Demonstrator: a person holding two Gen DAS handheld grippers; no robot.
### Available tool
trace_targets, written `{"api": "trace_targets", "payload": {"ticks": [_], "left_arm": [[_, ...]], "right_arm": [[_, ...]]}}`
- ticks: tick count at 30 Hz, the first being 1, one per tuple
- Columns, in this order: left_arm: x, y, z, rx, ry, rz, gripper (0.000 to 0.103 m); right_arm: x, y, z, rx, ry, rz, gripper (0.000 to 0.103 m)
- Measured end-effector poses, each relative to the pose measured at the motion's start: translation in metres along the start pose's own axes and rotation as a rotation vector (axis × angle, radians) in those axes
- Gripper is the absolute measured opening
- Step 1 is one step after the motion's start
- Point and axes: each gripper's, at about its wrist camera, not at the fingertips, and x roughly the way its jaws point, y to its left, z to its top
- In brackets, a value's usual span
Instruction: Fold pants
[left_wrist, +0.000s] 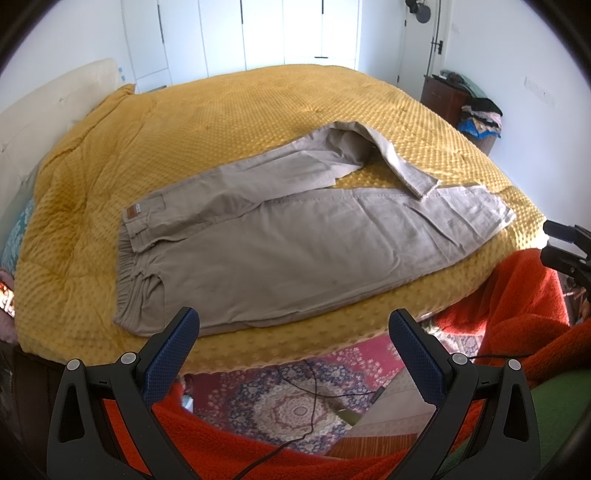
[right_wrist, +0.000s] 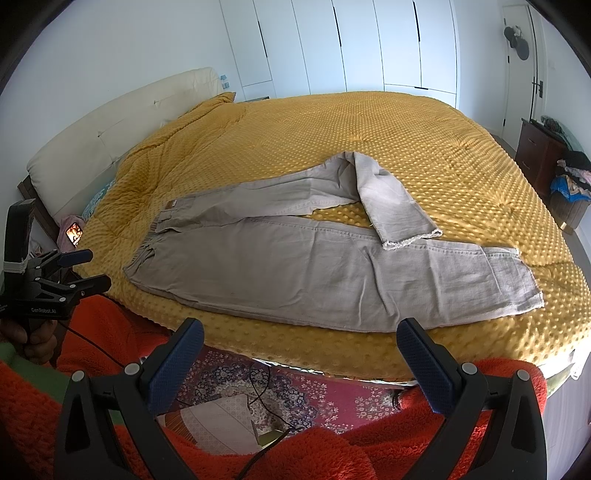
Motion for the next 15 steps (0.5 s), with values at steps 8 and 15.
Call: {"api": "trace_targets", "payload": {"ticks": [8,15], "left_arm": [[0.004,0.01,-0.002,-0.031,0.015,0.023,0.102],[0.013,0.009,0.003,-0.029,0.038,0.039,0.102]], "right_arm": [[-0.005,0.008,0.003,-0.037,-0.048,-0.016,0.103],[-0.003,0.002,0.007,-0.028,-0.072,-0.018,0.103]]}}
